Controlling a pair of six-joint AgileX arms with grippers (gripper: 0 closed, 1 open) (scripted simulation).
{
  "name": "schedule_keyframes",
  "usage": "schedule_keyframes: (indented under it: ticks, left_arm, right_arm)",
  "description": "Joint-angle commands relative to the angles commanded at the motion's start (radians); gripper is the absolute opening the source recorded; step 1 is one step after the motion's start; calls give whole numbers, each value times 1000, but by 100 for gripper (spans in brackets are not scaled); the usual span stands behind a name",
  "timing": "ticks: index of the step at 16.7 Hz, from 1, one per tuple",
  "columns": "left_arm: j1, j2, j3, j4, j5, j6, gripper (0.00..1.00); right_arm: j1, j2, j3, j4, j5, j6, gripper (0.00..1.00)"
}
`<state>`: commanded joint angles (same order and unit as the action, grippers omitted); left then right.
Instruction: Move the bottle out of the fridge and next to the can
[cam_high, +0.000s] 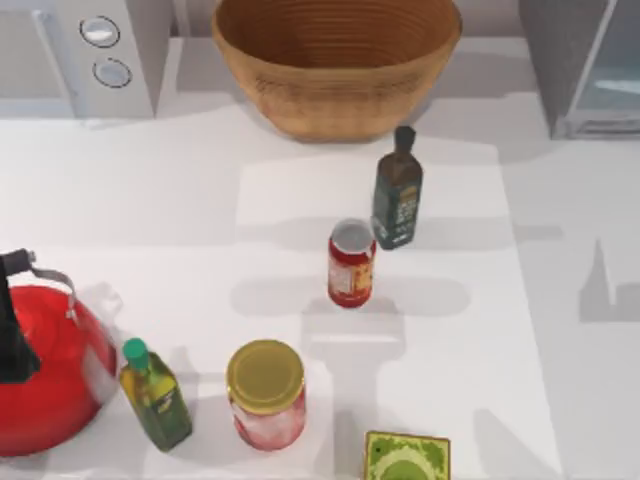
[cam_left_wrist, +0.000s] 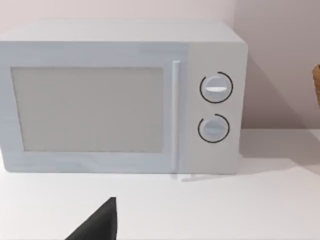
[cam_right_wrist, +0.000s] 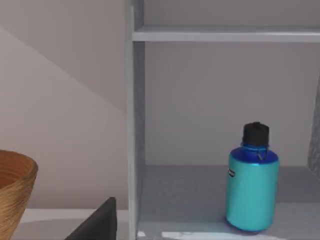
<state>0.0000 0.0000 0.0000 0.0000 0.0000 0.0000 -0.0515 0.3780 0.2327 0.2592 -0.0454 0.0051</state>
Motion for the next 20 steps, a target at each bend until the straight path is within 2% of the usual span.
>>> schedule_keyframes:
  ticks: [13, 17, 20]
  left_arm:
    - [0, 0, 0, 0, 0, 0, 100]
    - [0, 0, 0, 0, 0, 0, 100]
    - [0, 0, 0, 0, 0, 0, 100]
  right_arm:
    - [-150, 1485, 633, 709, -130, 8, 100]
    - [-181, 1754, 765, 857, -154, 6, 100]
    - [-193, 1845, 817, 914, -163, 5, 100]
